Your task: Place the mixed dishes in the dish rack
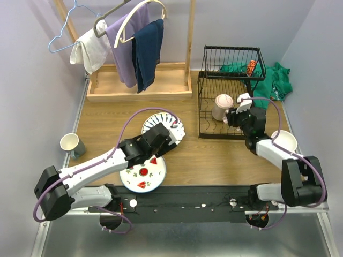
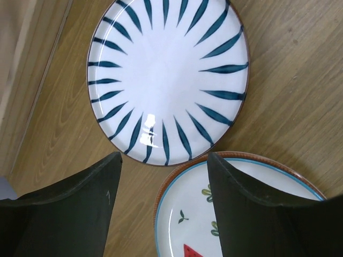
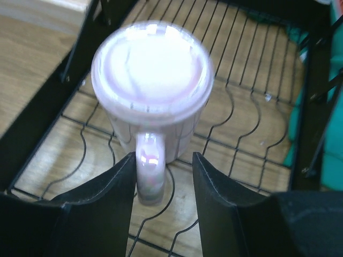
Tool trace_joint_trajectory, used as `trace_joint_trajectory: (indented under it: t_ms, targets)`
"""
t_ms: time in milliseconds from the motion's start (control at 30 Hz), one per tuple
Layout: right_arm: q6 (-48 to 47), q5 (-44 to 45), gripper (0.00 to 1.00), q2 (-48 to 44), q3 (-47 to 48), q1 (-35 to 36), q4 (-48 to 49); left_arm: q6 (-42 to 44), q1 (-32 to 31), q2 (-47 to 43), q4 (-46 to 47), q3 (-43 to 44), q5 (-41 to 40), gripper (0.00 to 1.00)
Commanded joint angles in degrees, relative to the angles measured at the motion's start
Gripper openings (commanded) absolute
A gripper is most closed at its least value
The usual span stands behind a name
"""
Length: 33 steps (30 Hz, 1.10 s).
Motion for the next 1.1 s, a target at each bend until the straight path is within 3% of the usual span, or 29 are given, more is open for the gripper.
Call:
trace_joint_trajectory:
  t_ms: [0,67,100,167,267,300,567,700,900,1067]
  targets:
    - [-1.7,1.1,0.56,-5.8,6.4,-0.2,-15.2,3.9,4.7,-1.1,-1.3,5.4,1.4,0.75]
    - [-2.6,-0.1,0.65,-6.7,10.4,-0.1,-25.1,5.9,8.8,-0.9,-4.2,9.5,4.3,0.8]
    - [-3.3,0.2,0.68,-8.5,13.8,-0.1,-35.1,8.0,13.4,-0.1,-7.6,13.2,5.9,0.82]
    - [-4.1,0.4,0.68,-11.3,15.0,-0.1,-43.1,7.7,16.9,2.7,-16.5,20.3,7.4,0.82]
    - [-5.0,-1.8,0.78,-16.6,16.4,-0.2,-50.9,6.3,24.6,7.7,-30.0,29.3,9.2,0.8]
    - [-5.1,-2.5,0.85,-18.1,16.5,-0.1,-52.1,6.1,26.3,8.4,-32.4,30.6,9.6,0.78]
    - [-0.4,-13.8,0.85,-27.0,16.6,-0.1,-55.9,10.2,43.0,7.3,-40.3,29.0,8.4,0.66]
    - [1.0,-16.3,0.84,-25.3,19.8,-0.1,-58.2,10.1,49.9,11.6,-46.0,31.7,7.6,0.59]
    - [0.5,-18.2,0.83,-21.6,24.4,-0.1,-61.8,11.8,57.6,13.1,-48.5,32.5,4.3,0.6]
    - [2.1,-21.9,0.83,-18.0,28.8,-0.1,-62.8,14.1,64.5,15.7,-45.6,31.9,5.4,0.59]
